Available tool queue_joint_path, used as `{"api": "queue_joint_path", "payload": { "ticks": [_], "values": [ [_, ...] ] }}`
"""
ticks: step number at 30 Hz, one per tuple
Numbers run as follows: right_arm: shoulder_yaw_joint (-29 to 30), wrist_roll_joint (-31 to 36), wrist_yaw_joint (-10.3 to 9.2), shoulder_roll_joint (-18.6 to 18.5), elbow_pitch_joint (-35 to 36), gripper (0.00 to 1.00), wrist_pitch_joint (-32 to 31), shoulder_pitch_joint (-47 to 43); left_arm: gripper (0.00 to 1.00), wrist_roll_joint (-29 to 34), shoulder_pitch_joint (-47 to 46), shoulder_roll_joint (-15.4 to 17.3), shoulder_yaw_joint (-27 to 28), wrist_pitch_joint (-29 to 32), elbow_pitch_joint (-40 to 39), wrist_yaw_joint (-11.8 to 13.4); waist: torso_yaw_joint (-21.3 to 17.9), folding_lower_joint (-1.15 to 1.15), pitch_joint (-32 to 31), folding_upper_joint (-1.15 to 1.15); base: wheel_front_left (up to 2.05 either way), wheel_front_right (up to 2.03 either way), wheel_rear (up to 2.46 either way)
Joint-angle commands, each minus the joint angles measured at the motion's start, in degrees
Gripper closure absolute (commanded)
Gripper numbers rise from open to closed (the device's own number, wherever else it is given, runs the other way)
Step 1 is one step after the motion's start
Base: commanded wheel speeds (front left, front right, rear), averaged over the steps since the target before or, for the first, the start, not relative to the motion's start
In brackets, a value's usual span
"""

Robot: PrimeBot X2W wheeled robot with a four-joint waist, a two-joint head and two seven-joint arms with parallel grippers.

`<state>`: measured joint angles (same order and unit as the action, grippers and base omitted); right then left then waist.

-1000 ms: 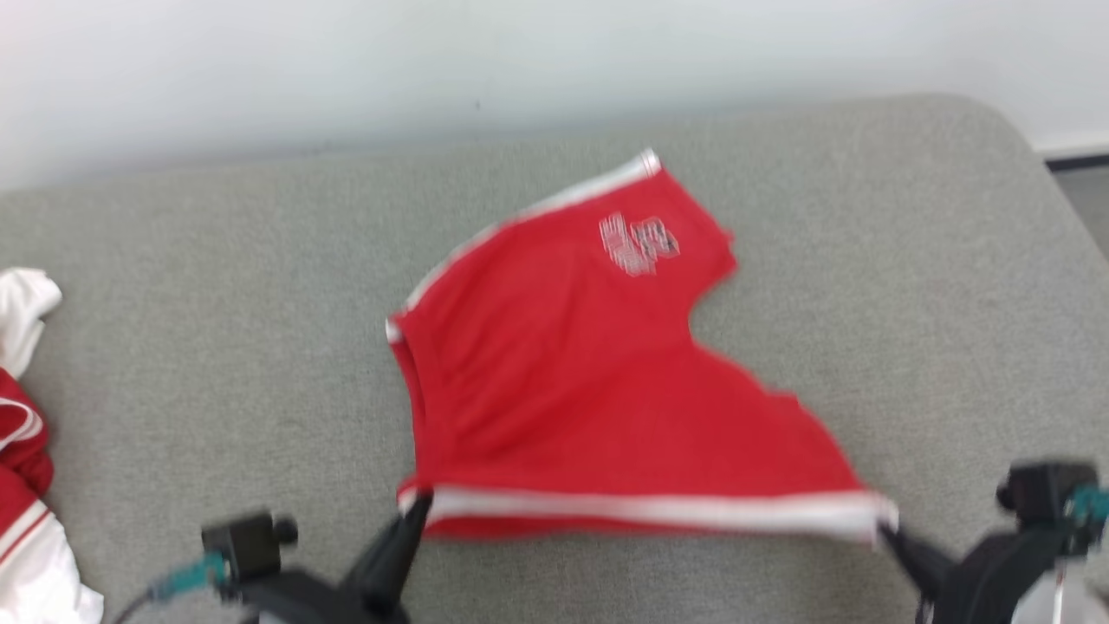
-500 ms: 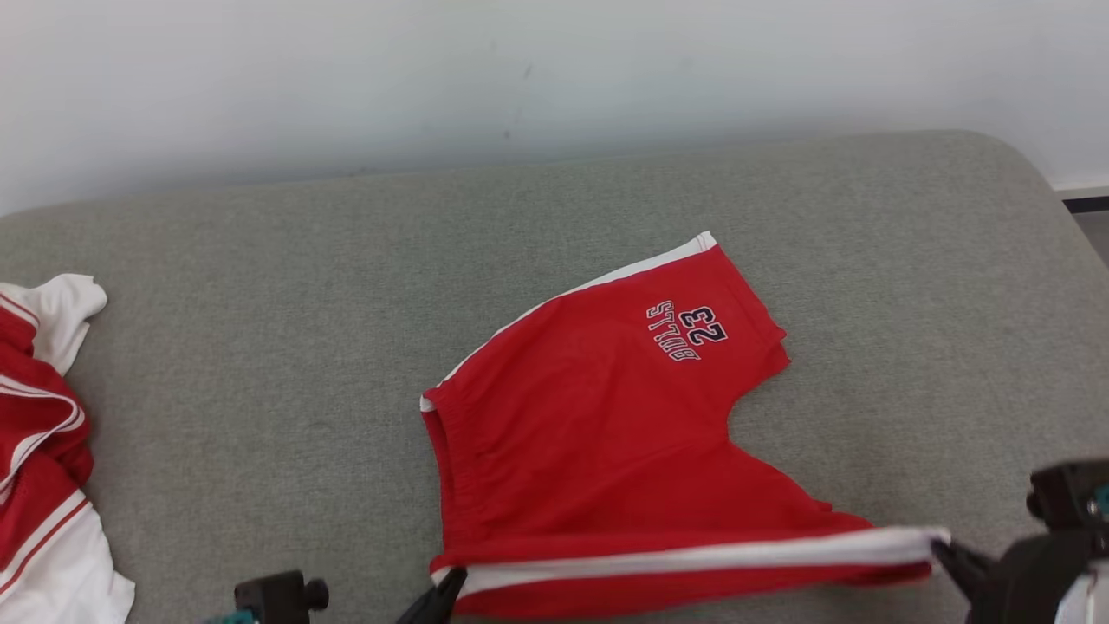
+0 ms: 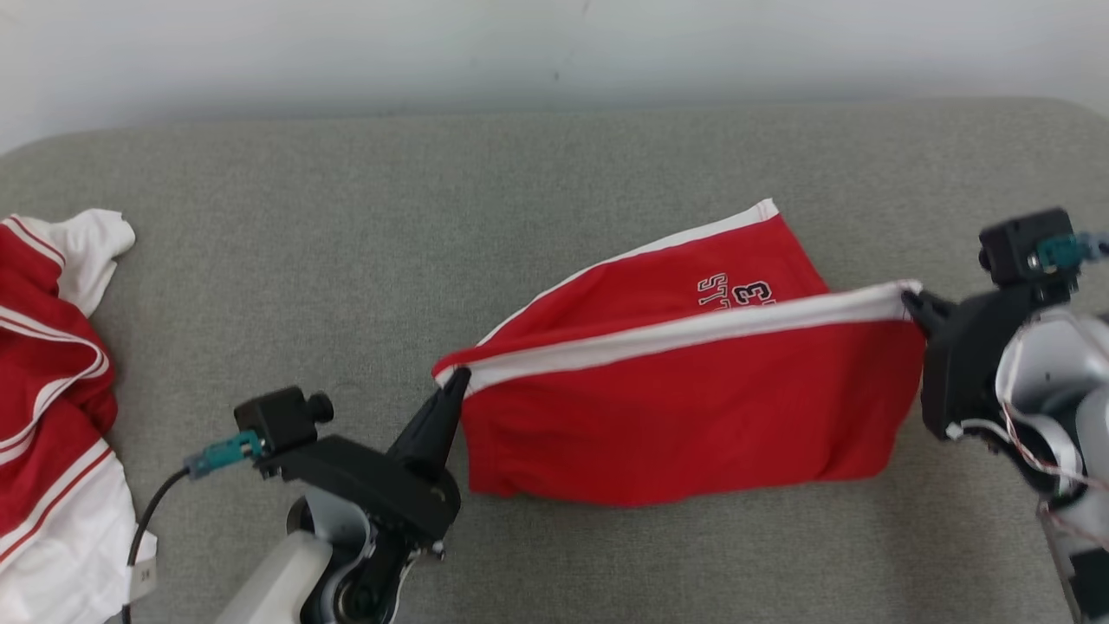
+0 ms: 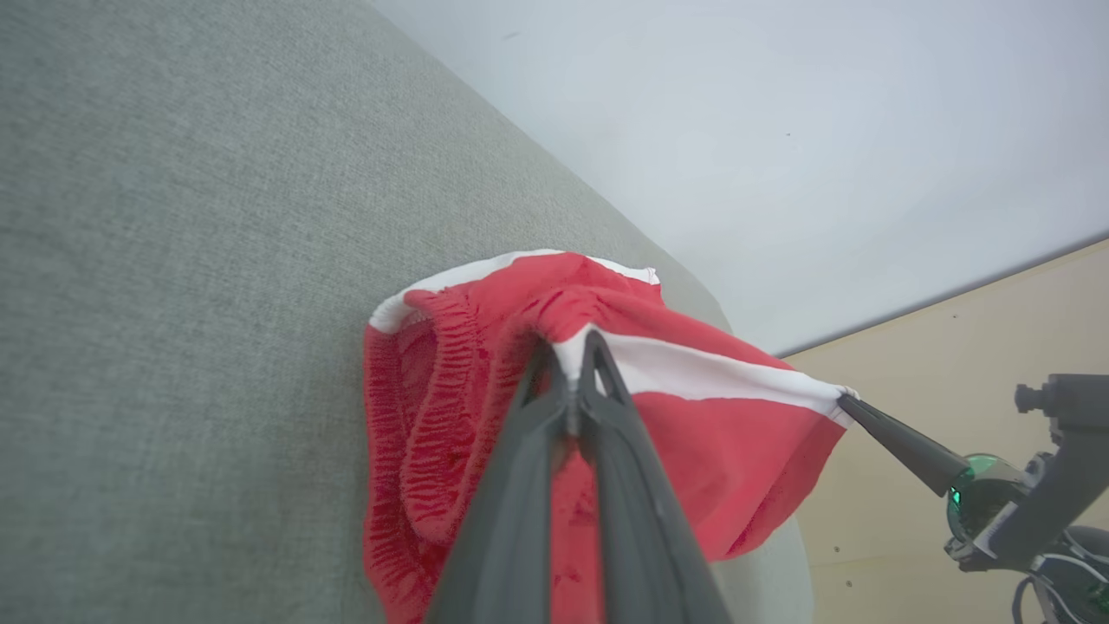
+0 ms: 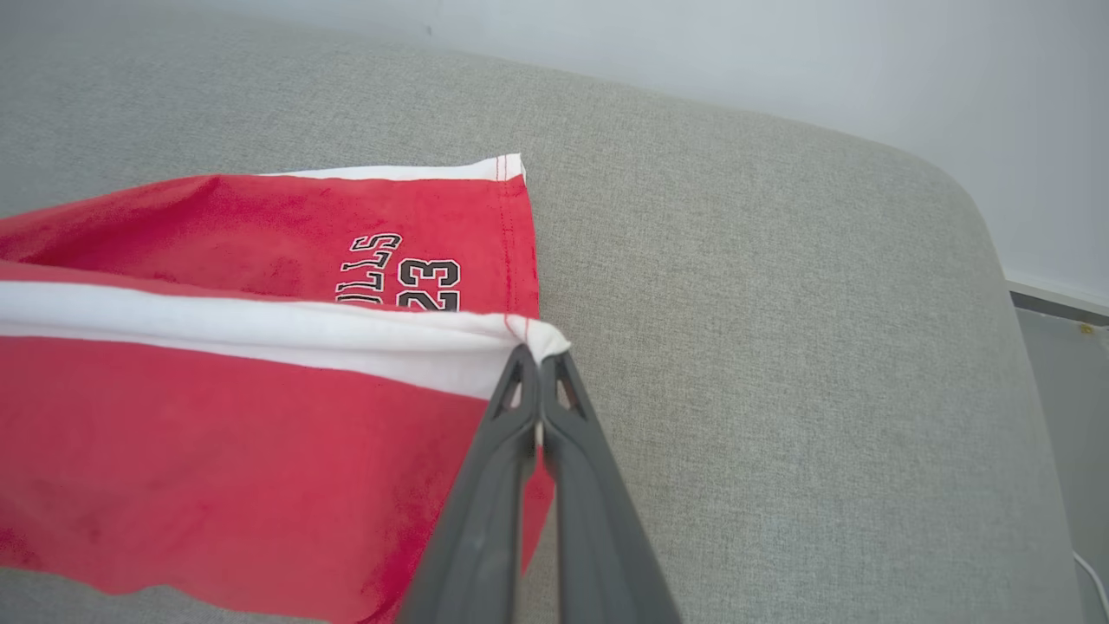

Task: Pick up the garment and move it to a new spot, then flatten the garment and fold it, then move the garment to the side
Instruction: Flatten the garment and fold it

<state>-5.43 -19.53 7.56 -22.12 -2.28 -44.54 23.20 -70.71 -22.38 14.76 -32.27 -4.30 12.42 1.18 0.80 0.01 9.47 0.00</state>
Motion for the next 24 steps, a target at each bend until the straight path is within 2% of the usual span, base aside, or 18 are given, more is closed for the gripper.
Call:
{"api": "queue_joint_path", "payload": {
  "ticks": [1, 3, 8, 21, 22, 23, 24],
  "values": [
    [-1.2, 1.3, -0.15, -0.6, -4.1, 1.00, 2.3, 4.3, 1.00, 0.9, -2.6, -1.0, 0.4, -0.7, 1.8, 0.4, 1.6, -0.01, 3.0, 0.00, 0.00, 0.00, 0.00],
    [-2.5, 3.3, -0.15, -0.9, -10.8, 1.00, 6.1, 10.4, 1.00, 1.7, -5.7, -2.5, 0.7, -1.6, 4.0, 0.7, 2.6, -0.01, 4.9, 0.00, 0.00, 0.00, 0.00],
    [-3.2, 6.6, -0.15, 0.0, -19.6, 1.00, 11.6, 17.7, 1.00, 2.3, -9.7, -4.7, 0.3, -2.3, 6.6, 0.2, 4.6, -0.01, 7.6, 0.00, 0.00, 0.00, 0.00],
    [-5.2, 11.1, -0.15, 2.3, -33.3, 1.00, 20.4, 28.8, 1.00, 4.0, -15.4, -7.5, 0.2, -4.7, 11.5, -0.6, 6.7, -0.01, 11.5, 0.00, 0.00, 0.00, 0.00],
    [-5.2, 11.4, -0.15, 2.5, -34.3, 1.00, 21.1, 29.4, 0.89, 3.9, -15.7, -7.6, 0.2, -4.8, 12.0, -0.7, 6.7, -0.01, 11.6, 0.00, 0.00, 0.00, 0.00],
    [-5.3, 11.4, -0.15, 2.8, -35.2, 1.00, 21.9, 29.9, 0.68, 4.0, -15.9, -7.8, 0.2, -4.9, 12.4, -0.9, 6.8, -0.01, 11.6, 0.00, 0.00, 0.00, 0.00],
    [-5.4, 11.5, -0.15, 3.0, -36.1, 1.00, 22.5, 30.3, 0.18, 4.2, -16.2, -7.8, 0.0, -5.2, 12.7, -1.2, 6.8, -0.01, 11.6, 0.00, 0.00, 0.00, 0.00]
  ]
}}
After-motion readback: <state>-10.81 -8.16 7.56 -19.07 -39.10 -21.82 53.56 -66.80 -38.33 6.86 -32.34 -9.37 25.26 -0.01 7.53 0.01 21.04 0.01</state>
